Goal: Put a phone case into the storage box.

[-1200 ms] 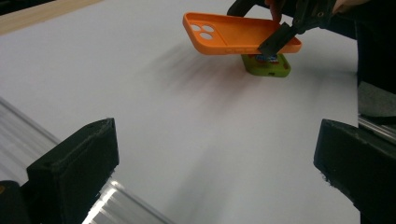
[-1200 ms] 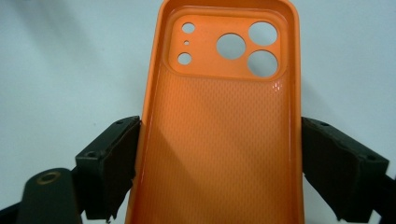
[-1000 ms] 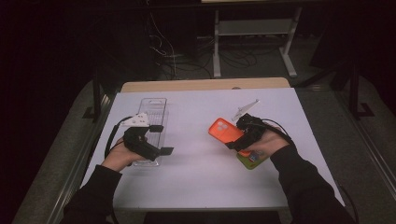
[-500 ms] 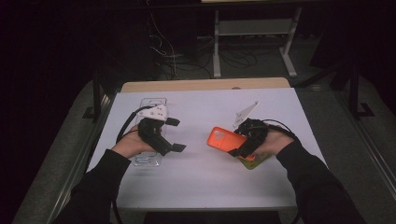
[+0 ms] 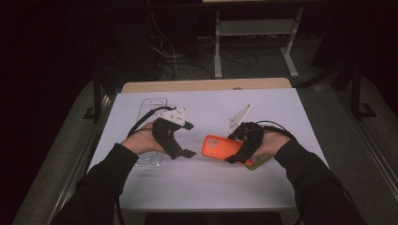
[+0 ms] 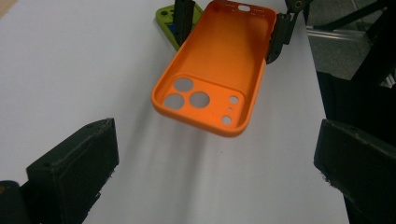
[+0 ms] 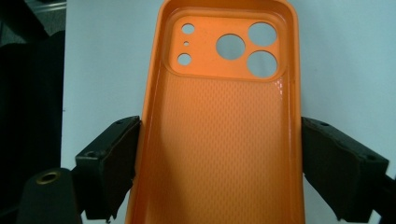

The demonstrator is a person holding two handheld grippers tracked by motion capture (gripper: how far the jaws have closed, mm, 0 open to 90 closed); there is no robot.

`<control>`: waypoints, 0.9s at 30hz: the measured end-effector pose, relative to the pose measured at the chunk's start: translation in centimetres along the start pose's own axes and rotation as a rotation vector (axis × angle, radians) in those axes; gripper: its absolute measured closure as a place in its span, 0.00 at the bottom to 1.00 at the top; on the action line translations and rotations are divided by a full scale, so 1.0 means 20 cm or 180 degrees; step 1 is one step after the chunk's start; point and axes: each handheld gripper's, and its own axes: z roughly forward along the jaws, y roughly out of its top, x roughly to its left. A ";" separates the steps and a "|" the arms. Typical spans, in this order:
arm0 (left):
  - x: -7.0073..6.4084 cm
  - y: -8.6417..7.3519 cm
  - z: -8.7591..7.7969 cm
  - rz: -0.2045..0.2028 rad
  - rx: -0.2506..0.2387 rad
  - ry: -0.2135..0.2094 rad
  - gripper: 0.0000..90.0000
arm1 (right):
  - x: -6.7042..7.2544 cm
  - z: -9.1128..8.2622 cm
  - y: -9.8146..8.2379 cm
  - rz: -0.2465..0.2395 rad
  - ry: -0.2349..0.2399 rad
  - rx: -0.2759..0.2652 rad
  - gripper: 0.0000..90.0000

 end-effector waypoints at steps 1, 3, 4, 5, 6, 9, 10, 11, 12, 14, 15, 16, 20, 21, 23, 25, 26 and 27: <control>0.00 0.01 0.02 0.0036 0.0046 -0.0046 0.00 | 0.01 0.00 0.02 -0.0085 0.0013 0.0019 0.16; 0.00 0.01 0.02 0.0066 0.0066 -0.0067 0.00 | 0.01 0.00 0.03 -0.0105 0.0022 0.0036 0.16; 0.00 0.01 0.03 0.0081 0.0090 -0.0086 0.00 | 0.02 0.01 0.04 -0.0129 0.0039 0.0041 0.16; -0.01 0.01 0.04 0.0077 0.0079 -0.0110 0.00 | 0.02 0.01 0.05 -0.0148 0.0063 0.0035 0.16; -0.01 0.01 0.05 0.0105 0.0090 -0.0130 0.00 | 0.03 0.01 0.06 -0.0183 0.0073 0.0044 0.16; -0.01 0.02 0.09 0.0199 0.0166 -0.0167 0.00 | 0.04 0.02 0.11 -0.0279 0.0097 0.0080 0.16; 0.00 0.02 0.10 0.0225 0.0177 -0.0171 0.00 | 0.04 0.03 0.11 -0.0294 0.0102 0.0082 0.16; -0.01 0.02 0.11 0.0247 0.0219 -0.0200 0.00 | 0.05 0.03 0.12 -0.0307 0.0126 0.0075 0.16; -0.01 0.02 0.11 0.0247 0.0219 -0.0200 0.00 | 0.05 0.03 0.13 -0.0333 0.0123 0.0085 0.16; -0.01 0.02 0.13 0.0217 0.0261 -0.0227 0.00 | 0.05 0.04 0.15 -0.0354 0.0131 0.0095 0.16; -0.02 0.02 0.15 0.0207 0.0270 -0.0238 0.00 | 0.05 0.04 0.15 -0.0380 0.0142 0.0103 0.16; -0.02 0.02 0.16 0.0209 0.0285 -0.0253 0.00 | 0.05 0.04 0.16 -0.0397 0.0144 0.0101 0.16; -0.02 0.02 0.17 0.0237 0.0323 -0.0277 0.00 | 0.06 0.04 0.17 -0.0419 0.0158 0.0104 0.16; -0.02 0.02 0.18 0.0238 0.0336 -0.0282 0.00 | 0.06 0.04 0.18 -0.0430 0.0162 0.0100 0.16; -0.02 0.02 0.18 0.0257 0.0355 -0.0288 0.00 | 0.06 0.04 0.18 -0.0445 0.0165 0.0088 0.16; -0.02 0.01 0.19 0.0246 0.0357 -0.0288 0.00 | 0.07 0.04 0.19 -0.0444 0.0167 0.0088 0.16; -0.02 0.01 0.19 0.0242 0.0364 -0.0291 0.00 | 0.07 0.04 0.19 -0.0448 0.0161 0.0087 0.16; -0.02 0.01 0.19 0.0237 0.0369 -0.0294 0.00 | 0.07 0.04 0.19 -0.0440 0.0165 0.0085 0.16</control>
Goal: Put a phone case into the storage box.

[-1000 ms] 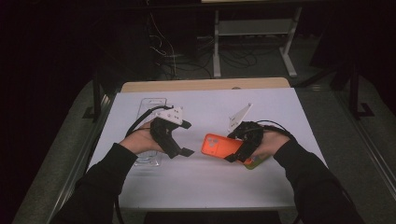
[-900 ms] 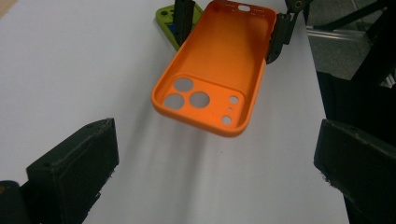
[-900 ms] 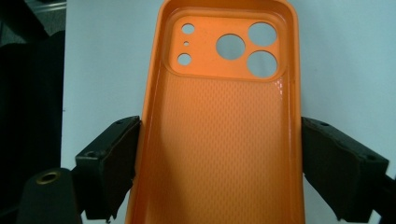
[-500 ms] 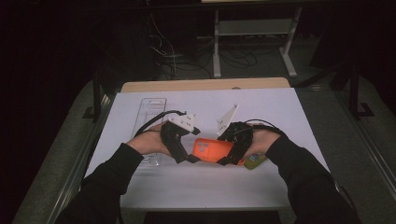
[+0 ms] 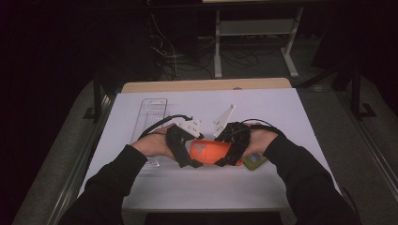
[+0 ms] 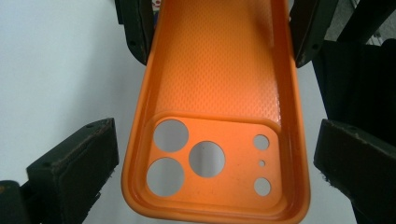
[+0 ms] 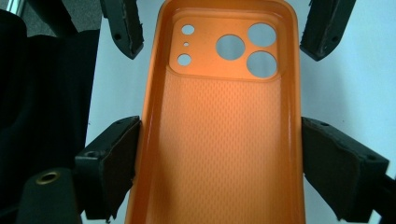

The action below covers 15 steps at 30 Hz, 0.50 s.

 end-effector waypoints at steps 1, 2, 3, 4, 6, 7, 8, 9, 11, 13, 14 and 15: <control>0.00 0.00 0.00 0.0000 0.0000 0.0000 0.00 | 0.00 0.00 0.00 -0.0006 -0.0004 -0.0006 0.16; 0.00 0.00 0.01 0.0008 0.0023 -0.0009 0.00 | 0.00 0.00 0.00 -0.0022 -0.0006 -0.0019 0.16; 0.00 0.00 0.01 0.0009 0.0024 -0.0014 0.00 | 0.00 0.00 0.00 -0.0015 -0.0001 -0.0017 0.16; 0.00 0.00 0.01 0.0015 0.0026 -0.0021 0.01 | 0.00 0.00 0.00 -0.0018 -0.0006 -0.0018 0.16; 0.00 0.00 0.01 0.0021 0.0038 -0.0032 0.02 | 0.00 -0.01 0.01 -0.0022 -0.0005 -0.0020 0.16; 0.00 0.00 0.02 0.0020 0.0049 -0.0040 0.03 | 0.00 -0.01 0.01 -0.0015 -0.0003 -0.0017 0.16; 0.00 0.00 0.02 0.0020 0.0049 -0.0040 0.04 | 0.00 -0.01 0.01 -0.0015 -0.0003 -0.0017 0.16; 0.00 0.00 0.02 0.0019 0.0058 -0.0050 0.04 | 0.00 -0.01 0.01 -0.0013 -0.0003 -0.0019 0.16; 0.00 0.00 0.02 0.0031 0.0077 -0.0062 0.06 | 0.00 -0.01 0.01 -0.0020 0.0004 -0.0022 0.16; 0.00 0.00 0.03 0.0037 0.0084 -0.0073 0.07 | 0.00 -0.01 0.01 -0.0024 0.0014 -0.0020 0.16; 0.00 0.00 0.03 0.0037 0.0084 -0.0078 0.09 | 0.00 -0.01 0.01 -0.0022 0.0020 -0.0014 0.16; 0.00 0.00 0.03 0.0037 0.0084 -0.0078 0.11 | 0.00 -0.01 0.01 -0.0022 0.0020 -0.0014 0.16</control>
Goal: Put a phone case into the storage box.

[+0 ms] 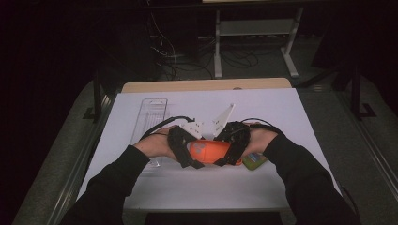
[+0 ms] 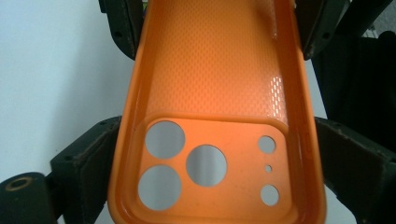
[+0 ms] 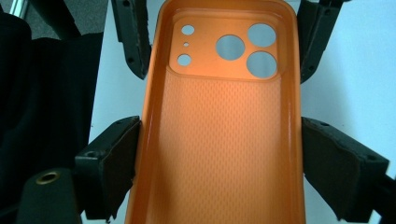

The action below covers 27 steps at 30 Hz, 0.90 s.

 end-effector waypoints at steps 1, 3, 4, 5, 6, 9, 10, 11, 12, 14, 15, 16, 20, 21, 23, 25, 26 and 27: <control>0.00 0.00 0.00 0.0010 -0.0001 0.0005 0.13 | 0.00 0.00 0.00 -0.0011 0.0002 0.0002 0.16; 0.00 0.00 0.00 -0.0004 -0.0017 0.0006 0.15 | 0.00 0.00 0.00 -0.0020 0.0005 0.0004 0.16; 0.00 0.00 0.00 -0.0029 -0.0011 -0.0001 0.15 | 0.00 0.00 0.01 -0.0020 0.0005 0.0006 0.16; 0.00 0.00 0.00 -0.0025 -0.0012 0.0001 0.15 | 0.00 0.00 0.01 -0.0022 0.0009 0.0010 0.16; 0.00 0.00 0.00 -0.0002 -0.0014 0.0007 0.15 | 0.00 0.01 0.01 -0.0027 0.0012 0.0010 0.16; 0.00 0.00 0.00 -0.0018 -0.0004 0.0019 0.16 | -0.01 0.01 0.01 -0.0043 -0.0003 0.0008 0.16; 0.00 0.00 0.00 -0.0018 -0.0004 0.0019 0.16 | -0.01 0.01 0.01 -0.0042 0.0005 0.0007 0.16; 0.00 0.00 0.00 -0.0027 0.0002 0.0005 0.17 | -0.01 0.01 0.01 -0.0037 0.0019 0.0013 0.16; 0.00 0.00 0.00 0.0005 0.0016 0.0016 0.17 | -0.01 0.01 0.01 -0.0019 0.0027 0.0035 0.16; 0.00 0.00 0.00 0.0005 0.0023 0.0027 0.17 | -0.01 0.01 0.01 -0.0037 0.0040 0.0030 0.16; -0.01 0.00 0.00 -0.0002 0.0037 0.0035 0.17 | -0.01 0.01 0.01 -0.0044 0.0045 0.0034 0.16; -0.01 0.00 0.00 -0.0002 0.0037 0.0035 0.18 | -0.01 0.02 0.01 -0.0050 0.0046 0.0034 0.16; -0.01 0.00 0.00 -0.0024 0.0061 0.0029 0.18 | -0.01 0.02 0.00 -0.0060 0.0067 0.0041 0.15; -0.01 0.00 0.01 -0.0067 0.0068 0.0021 0.18 | 0.00 0.02 0.00 -0.0061 0.0055 0.0039 0.15; -0.01 0.00 0.01 -0.0069 0.0077 0.0044 0.18 | 0.00 0.02 0.00 -0.0006 0.0024 0.0056 0.12; -0.01 0.00 0.00 -0.0119 0.0040 0.0109 0.18 | -0.01 0.01 -0.01 0.0070 -0.0006 0.0061 0.07; -0.01 0.00 0.00 -0.0119 0.0040 0.0109 0.18 | -0.01 0.01 -0.01 0.0070 -0.0006 0.0061 0.07; -0.02 0.00 -0.01 -0.0189 0.0047 0.0175 0.18 | -0.02 -0.01 -0.03 0.0154 -0.0074 0.0005 0.05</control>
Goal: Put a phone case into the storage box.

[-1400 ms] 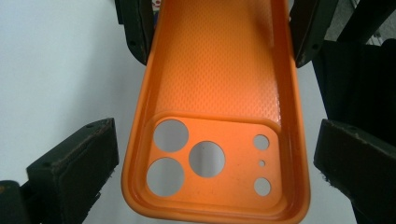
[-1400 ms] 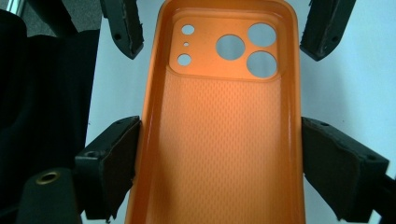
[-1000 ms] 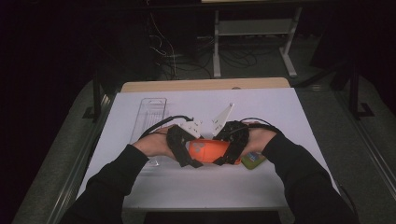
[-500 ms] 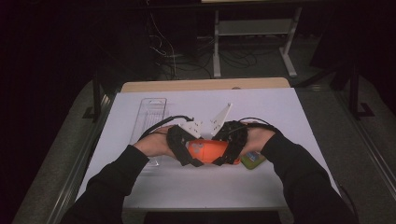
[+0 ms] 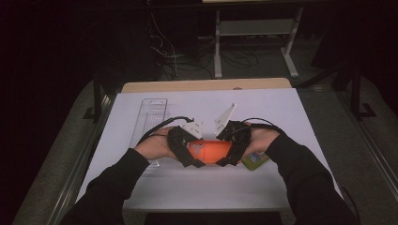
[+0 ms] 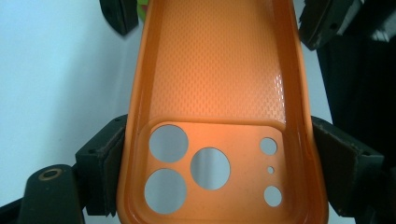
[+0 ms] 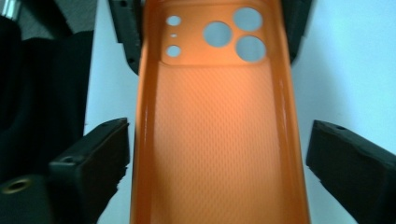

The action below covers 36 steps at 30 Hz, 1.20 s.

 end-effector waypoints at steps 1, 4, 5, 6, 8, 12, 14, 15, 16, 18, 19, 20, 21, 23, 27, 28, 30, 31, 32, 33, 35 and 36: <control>0.00 0.00 0.00 0.0000 0.0000 0.0000 0.18 | 0.00 -0.01 -0.01 0.0032 -0.0004 -0.0033 0.04; -0.01 -0.01 0.00 -0.0103 0.0025 0.0125 0.18 | -0.01 -0.02 -0.03 0.0111 -0.0039 -0.0115 0.02; -0.01 -0.01 0.00 -0.0123 0.0018 0.0172 0.18 | -0.02 -0.04 -0.05 0.0175 -0.0116 -0.0134 0.01; -0.01 -0.01 -0.01 -0.0232 0.0045 0.0246 0.18 | -0.02 -0.04 -0.07 0.0205 -0.0150 -0.0156 0.01; -0.02 -0.02 0.00 -0.0348 0.0019 0.0333 0.18 | -0.03 -0.06 -0.09 0.0266 -0.0218 -0.0227 0.00; -0.02 -0.03 0.00 -0.0505 0.0072 0.0517 0.18 | -0.05 -0.08 -0.15 0.0438 -0.0360 -0.0329 0.00; -0.02 -0.05 0.00 -0.0581 0.0108 0.0558 0.18 | -0.05 -0.10 -0.18 0.0537 -0.0428 -0.0379 0.00; -0.02 -0.05 0.00 -0.0581 0.0108 0.0558 0.18 | -0.06 -0.10 -0.19 0.0566 -0.0452 -0.0411 0.00; -0.02 -0.06 0.00 -0.0669 0.0143 0.0627 0.18 | -0.06 -0.10 -0.20 0.0602 -0.0467 -0.0433 0.00; -0.02 -0.06 0.00 -0.0723 0.0137 0.0684 0.18 | -0.07 -0.11 -0.23 0.0672 -0.0507 -0.0473 0.00; -0.02 -0.06 0.00 -0.0775 0.0150 0.0714 0.18 | -0.06 -0.11 -0.24 0.0751 -0.0516 -0.0473 0.00; -0.02 -0.07 0.01 -0.0858 0.0125 0.0791 0.18 | -0.06 -0.11 -0.25 0.0804 -0.0537 -0.0502 0.00; -0.02 -0.07 0.01 -0.0858 0.0125 0.0791 0.18 | -0.06 -0.11 -0.25 0.0804 -0.0537 -0.0502 0.00; -0.02 -0.07 0.01 -0.0961 0.0113 0.0818 0.18 | -0.06 -0.11 -0.27 0.0958 -0.0571 -0.0556 0.00; -0.02 -0.08 0.00 -0.1196 0.0043 0.0917 0.18 | -0.03 -0.09 -0.33 0.1338 -0.0672 -0.0734 0.00; -0.01 -0.08 -0.01 -0.1172 0.0071 0.0959 0.18 | -0.03 -0.08 -0.34 0.1382 -0.0695 -0.0761 0.00; -0.02 -0.09 0.00 -0.1191 0.0089 0.1019 0.18 | -0.03 -0.07 -0.36 0.1525 -0.0738 -0.0747 0.00; -0.02 -0.09 0.00 -0.1191 0.0089 0.1019 0.18 | -0.03 -0.07 -0.36 0.1525 -0.0738 -0.0747 0.00; -0.02 -0.09 0.01 -0.1243 0.0094 0.1042 0.18 | -0.01 -0.05 -0.39 0.1666 -0.0808 -0.0753 0.00; -0.03 -0.09 0.02 -0.1298 0.0062 0.1080 0.18 | 0.00 -0.05 -0.39 0.1728 -0.0816 -0.0776 0.00; -0.02 -0.10 0.02 -0.1279 0.0096 0.1101 0.18 | 0.01 -0.03 -0.40 0.1810 -0.0816 -0.0819 0.00; -0.03 -0.10 0.02 -0.1312 0.0080 0.1125 0.18 | 0.03 -0.01 -0.41 0.1862 -0.0897 -0.0799 0.00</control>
